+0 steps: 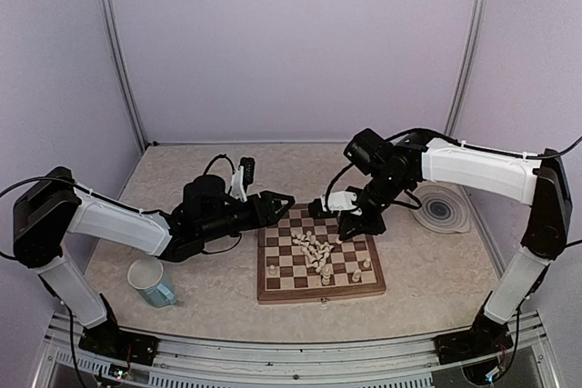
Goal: Set up the chess pieces on the board
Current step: Place the pawn at g2.
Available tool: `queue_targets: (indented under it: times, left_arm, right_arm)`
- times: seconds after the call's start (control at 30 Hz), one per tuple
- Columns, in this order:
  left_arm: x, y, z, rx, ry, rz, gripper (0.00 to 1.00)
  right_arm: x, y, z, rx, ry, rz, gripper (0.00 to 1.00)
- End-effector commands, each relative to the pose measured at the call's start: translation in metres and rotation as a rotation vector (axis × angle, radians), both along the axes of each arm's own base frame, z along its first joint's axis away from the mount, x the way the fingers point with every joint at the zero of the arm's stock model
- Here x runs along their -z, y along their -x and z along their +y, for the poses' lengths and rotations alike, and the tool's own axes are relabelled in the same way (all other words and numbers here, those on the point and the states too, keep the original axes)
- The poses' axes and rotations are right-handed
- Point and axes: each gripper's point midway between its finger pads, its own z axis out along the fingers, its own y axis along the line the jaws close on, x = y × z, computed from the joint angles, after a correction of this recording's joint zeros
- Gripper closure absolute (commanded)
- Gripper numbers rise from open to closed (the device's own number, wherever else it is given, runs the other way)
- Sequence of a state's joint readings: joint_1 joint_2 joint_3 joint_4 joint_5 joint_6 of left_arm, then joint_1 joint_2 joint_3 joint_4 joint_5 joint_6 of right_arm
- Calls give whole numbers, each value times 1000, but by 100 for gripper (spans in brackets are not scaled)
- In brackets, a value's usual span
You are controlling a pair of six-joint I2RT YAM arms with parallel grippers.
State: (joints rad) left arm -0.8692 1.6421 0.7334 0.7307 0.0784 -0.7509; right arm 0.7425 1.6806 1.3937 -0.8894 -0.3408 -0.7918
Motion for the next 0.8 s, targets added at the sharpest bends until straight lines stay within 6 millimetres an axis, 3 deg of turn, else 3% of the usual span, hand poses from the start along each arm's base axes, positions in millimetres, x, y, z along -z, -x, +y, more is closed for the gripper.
queue_targets:
  times: [0.0,0.37,0.77]
  left_arm:
    - [6,-6,7,-36,-16,7,42]
    - [15,-4,5,-17,-25,35,42]
    - [25,-7,5,-14,-36,60,42]
  right_arm:
    - [39,11,-33,-57,268,-30,95]
    - [80,29,-36,-98,386,33,94]
    - [93,33,-33,-119,409,59,92]
